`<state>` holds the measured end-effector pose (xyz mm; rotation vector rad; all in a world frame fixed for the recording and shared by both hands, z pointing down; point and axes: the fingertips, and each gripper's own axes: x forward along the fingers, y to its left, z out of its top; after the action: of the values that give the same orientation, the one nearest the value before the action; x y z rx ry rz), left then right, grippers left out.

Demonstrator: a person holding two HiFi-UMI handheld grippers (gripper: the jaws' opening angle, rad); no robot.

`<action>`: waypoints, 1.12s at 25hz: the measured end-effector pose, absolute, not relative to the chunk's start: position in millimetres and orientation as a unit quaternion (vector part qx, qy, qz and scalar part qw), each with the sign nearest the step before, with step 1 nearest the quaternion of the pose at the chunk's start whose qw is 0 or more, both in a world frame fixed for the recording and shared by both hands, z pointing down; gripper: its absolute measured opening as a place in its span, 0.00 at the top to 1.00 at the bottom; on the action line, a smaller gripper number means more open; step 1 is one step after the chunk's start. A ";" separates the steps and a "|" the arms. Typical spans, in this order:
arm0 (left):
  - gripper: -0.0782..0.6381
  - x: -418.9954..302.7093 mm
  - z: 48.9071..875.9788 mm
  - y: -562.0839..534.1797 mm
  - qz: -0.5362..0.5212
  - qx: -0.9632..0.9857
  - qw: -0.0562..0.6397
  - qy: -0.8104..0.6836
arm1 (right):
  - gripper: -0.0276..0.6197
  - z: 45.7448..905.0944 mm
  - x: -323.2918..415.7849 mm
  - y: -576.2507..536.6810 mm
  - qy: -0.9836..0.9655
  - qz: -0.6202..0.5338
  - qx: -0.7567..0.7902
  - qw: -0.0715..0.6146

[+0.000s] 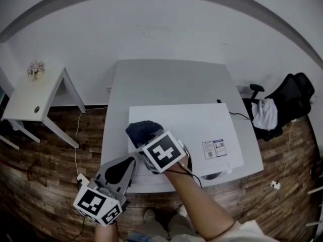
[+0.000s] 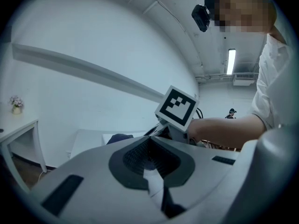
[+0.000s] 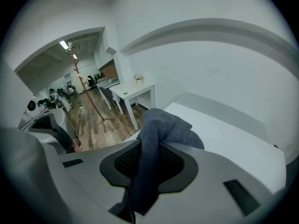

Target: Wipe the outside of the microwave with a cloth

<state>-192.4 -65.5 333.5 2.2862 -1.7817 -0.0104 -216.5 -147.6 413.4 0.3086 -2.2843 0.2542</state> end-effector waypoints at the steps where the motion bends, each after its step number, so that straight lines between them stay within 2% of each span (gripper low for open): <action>1: 0.89 -192.8 334.9 -64.0 -0.003 0.781 0.123 -0.612 | 0.81 413.7 -214.4 -141.0 -0.904 0.105 0.114 0.397; 7: 0.89 -184.8 339.9 -59.8 0.003 0.780 0.132 -0.612 | 0.81 413.9 -192.1 -109.5 -0.909 0.111 0.072 0.396; 13: 0.89 -157.1 340.5 -69.9 0.010 0.788 0.132 -0.602 | 0.81 418.9 -139.3 -119.3 -0.909 0.109 0.090 0.393; 28: 0.89 -67.7 339.3 -107.3 0.012 0.816 0.131 -0.563 | 0.81 419.2 56.9 -207.3 -0.883 0.143 0.230 0.382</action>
<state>-67.7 -107.3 339.3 2.3692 -1.6344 0.0361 56.9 -207.3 419.2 0.5868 -2.2533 0.3650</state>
